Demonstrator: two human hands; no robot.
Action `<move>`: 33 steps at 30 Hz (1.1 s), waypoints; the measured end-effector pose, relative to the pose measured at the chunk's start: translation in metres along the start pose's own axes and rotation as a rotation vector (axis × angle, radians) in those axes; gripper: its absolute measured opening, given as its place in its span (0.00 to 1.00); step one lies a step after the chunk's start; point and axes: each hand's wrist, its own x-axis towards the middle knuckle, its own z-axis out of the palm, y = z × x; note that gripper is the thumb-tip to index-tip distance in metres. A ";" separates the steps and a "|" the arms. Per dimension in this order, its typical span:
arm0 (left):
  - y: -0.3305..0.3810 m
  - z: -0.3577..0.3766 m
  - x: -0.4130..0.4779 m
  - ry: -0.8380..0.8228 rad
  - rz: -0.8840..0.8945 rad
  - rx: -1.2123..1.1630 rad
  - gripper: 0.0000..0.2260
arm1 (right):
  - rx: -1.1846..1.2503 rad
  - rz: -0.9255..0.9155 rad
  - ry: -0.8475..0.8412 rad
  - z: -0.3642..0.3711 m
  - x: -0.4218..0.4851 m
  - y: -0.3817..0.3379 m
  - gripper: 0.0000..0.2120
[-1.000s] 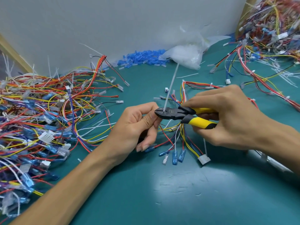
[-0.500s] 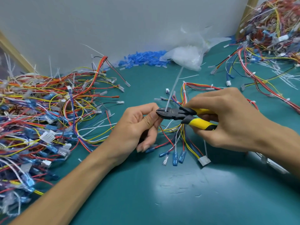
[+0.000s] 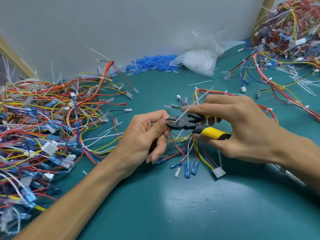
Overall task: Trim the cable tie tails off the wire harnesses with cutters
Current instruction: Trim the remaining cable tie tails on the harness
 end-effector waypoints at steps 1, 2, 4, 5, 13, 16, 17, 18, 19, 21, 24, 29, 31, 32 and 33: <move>0.000 0.000 0.000 0.007 -0.003 -0.001 0.13 | 0.004 0.004 -0.008 0.000 0.000 0.001 0.20; -0.001 0.000 0.001 0.012 -0.007 0.003 0.13 | 0.005 0.008 -0.013 0.000 0.000 0.002 0.21; -0.001 0.000 0.001 0.017 -0.011 0.016 0.13 | 0.002 0.007 -0.019 -0.002 0.000 0.001 0.18; -0.002 0.000 0.001 0.017 -0.011 0.022 0.13 | 0.000 0.002 -0.025 -0.003 0.001 0.001 0.15; -0.002 -0.001 0.001 -0.020 -0.002 0.035 0.14 | 0.084 0.076 -0.099 -0.004 -0.003 -0.003 0.03; -0.001 -0.001 0.000 -0.012 -0.015 0.019 0.14 | 0.074 0.087 -0.076 -0.002 -0.002 -0.001 0.05; -0.001 -0.002 0.001 -0.008 -0.018 0.014 0.14 | 0.049 0.087 -0.058 -0.001 -0.002 -0.001 0.05; -0.002 -0.002 0.001 -0.004 -0.018 0.008 0.13 | 0.031 0.086 -0.033 0.001 -0.002 -0.001 0.05; -0.002 -0.002 0.001 -0.003 -0.016 0.000 0.13 | 0.029 0.086 -0.006 0.002 -0.001 -0.002 0.05; -0.002 -0.003 0.002 -0.006 -0.009 -0.019 0.13 | 0.068 0.096 0.040 0.005 0.000 -0.002 0.07; -0.003 -0.003 0.002 0.000 0.000 -0.030 0.13 | 0.091 0.073 0.049 0.006 0.001 -0.001 0.11; -0.001 -0.002 0.001 0.012 -0.001 -0.045 0.12 | 0.093 0.046 0.034 0.001 0.003 0.003 0.15; 0.000 -0.003 0.001 0.004 -0.006 -0.051 0.12 | 0.059 0.038 0.024 0.000 0.004 0.005 0.15; 0.000 -0.003 0.001 -0.001 -0.006 -0.054 0.12 | 0.044 0.035 0.021 0.000 0.003 0.006 0.13; 0.001 -0.003 0.001 -0.004 -0.004 -0.055 0.12 | 0.031 0.035 0.015 0.000 0.003 0.005 0.13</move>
